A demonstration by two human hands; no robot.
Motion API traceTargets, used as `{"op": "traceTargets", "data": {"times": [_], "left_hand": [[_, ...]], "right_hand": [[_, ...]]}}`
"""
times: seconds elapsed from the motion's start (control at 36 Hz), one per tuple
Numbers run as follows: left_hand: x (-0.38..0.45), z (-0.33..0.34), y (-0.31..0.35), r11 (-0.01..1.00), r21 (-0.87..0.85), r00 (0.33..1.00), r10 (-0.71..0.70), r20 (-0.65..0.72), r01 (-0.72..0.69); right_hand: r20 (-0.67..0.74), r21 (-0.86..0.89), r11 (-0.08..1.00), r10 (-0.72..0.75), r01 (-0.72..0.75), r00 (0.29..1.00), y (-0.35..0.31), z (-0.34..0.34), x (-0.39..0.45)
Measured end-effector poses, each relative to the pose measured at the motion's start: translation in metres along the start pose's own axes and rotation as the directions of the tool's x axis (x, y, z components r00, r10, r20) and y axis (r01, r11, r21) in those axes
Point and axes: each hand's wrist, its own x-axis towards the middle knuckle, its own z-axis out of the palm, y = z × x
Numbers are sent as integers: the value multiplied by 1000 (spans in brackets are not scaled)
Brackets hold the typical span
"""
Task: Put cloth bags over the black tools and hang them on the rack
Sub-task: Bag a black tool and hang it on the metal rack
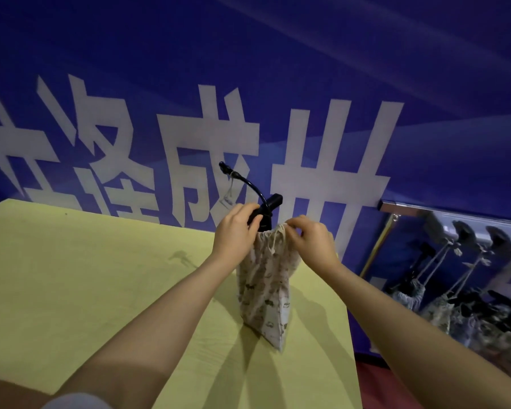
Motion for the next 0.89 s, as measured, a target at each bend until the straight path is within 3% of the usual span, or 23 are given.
{"op": "traceTargets", "data": {"times": [0.06,0.11,0.17,0.22,0.31,0.44,0.53,0.67,0.78,0.89], "left_hand": [[0,0,1,1000,15,1000,-3,4,3],[0,0,3,1000,21,1000,-4,13,4],[1,0,5,1000,30,1000,-4,23,3],[3,-1,7,999,46,999,-14,44,12],[6,-4,10,996,79,996,-36,84,30],[11,-10,21,987,157,983,-67,169,41],[11,-9,22,981,191,973,-73,218,31],[6,-10,17,981,195,961,-62,270,9],[1,-7,17,992,121,951,-79,300,44],[-6,4,21,992,76,925,-122,361,101]], "right_hand": [[-2,203,976,76,-74,997,-6,-3,4],[14,466,871,167,-154,986,-13,-5,9],[11,604,772,241,-199,971,-19,-8,15],[0,626,752,264,-205,965,-22,-12,21],[-42,576,804,207,-146,977,-30,-20,28],[-131,260,965,13,22,991,-42,-36,45],[-228,272,961,18,46,973,-52,-46,56],[-303,523,852,184,1,935,-66,-54,63],[-187,704,706,292,-80,938,-74,-56,67],[-25,860,489,330,-148,944,-80,-67,69]]}}
